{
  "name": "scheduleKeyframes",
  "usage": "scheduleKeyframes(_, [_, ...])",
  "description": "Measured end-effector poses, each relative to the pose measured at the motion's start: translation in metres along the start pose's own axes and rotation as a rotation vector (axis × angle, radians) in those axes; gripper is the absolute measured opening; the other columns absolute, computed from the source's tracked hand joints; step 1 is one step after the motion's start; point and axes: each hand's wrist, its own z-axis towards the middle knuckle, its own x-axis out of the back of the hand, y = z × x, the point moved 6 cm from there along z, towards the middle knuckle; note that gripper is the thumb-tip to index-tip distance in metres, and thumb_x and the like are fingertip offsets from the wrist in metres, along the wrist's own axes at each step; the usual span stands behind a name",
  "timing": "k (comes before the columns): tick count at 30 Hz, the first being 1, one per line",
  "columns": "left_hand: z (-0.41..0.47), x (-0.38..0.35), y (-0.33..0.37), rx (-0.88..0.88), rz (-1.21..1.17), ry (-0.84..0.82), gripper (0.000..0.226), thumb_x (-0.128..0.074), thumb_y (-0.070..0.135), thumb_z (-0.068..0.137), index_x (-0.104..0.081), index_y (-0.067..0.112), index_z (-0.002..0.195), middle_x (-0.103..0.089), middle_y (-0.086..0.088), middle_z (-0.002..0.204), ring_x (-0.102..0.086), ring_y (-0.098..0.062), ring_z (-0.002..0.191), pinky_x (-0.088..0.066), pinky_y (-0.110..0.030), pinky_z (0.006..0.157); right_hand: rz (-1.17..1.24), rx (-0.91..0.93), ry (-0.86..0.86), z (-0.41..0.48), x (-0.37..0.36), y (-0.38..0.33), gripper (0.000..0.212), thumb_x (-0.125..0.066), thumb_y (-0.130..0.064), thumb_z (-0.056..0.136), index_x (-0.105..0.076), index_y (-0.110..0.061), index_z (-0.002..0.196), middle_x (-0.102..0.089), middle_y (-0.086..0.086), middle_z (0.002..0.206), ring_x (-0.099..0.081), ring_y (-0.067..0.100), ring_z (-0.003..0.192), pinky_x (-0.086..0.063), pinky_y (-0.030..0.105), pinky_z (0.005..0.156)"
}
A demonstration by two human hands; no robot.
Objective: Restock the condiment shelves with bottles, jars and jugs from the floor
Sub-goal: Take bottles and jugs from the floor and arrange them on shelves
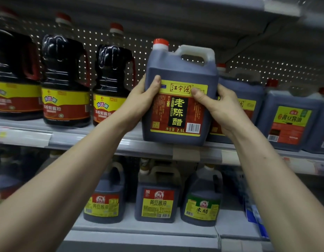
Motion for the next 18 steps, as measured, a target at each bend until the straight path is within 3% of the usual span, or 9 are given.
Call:
scheduleKeyframes(6, [0.014, 0.004, -0.011, -0.030, 0.015, 0.011, 0.046, -0.054, 0.051, 0.095, -0.049, 0.029, 0.136, -0.074, 0.001, 0.110, -0.071, -0.017, 0.102, -0.058, -0.038, 0.084, -0.036, -0.036, 0.016, 0.009, -0.001, 0.013, 0.057, -0.080, -0.050, 0.076, -0.063, -0.027, 0.126, -0.074, -0.006, 0.110, -0.073, 0.010, 0.096, -0.061, 0.035, 0.084])
scheduleKeyframes(12, [0.028, 0.008, -0.021, -0.028, 0.014, 0.022, 0.042, -0.052, 0.048, 0.098, -0.048, 0.031, 0.136, -0.075, 0.007, 0.105, -0.072, -0.012, 0.096, -0.058, -0.023, 0.069, -0.099, -0.031, 0.045, 0.021, -0.001, 0.017, 0.045, -0.082, -0.049, 0.075, -0.064, -0.034, 0.114, -0.075, -0.008, 0.105, -0.072, 0.010, 0.097, -0.060, 0.040, 0.087])
scheduleKeyframes(18, [0.038, 0.013, -0.029, -0.037, 0.023, 0.034, 0.043, -0.053, 0.050, 0.097, -0.048, 0.032, 0.135, -0.075, 0.007, 0.105, -0.072, -0.013, 0.096, -0.059, -0.026, 0.071, -0.253, 0.002, 0.107, 0.027, -0.002, 0.013, 0.051, -0.083, -0.050, 0.075, -0.068, -0.025, 0.117, -0.074, -0.007, 0.106, -0.069, 0.013, 0.099, -0.058, 0.044, 0.089])
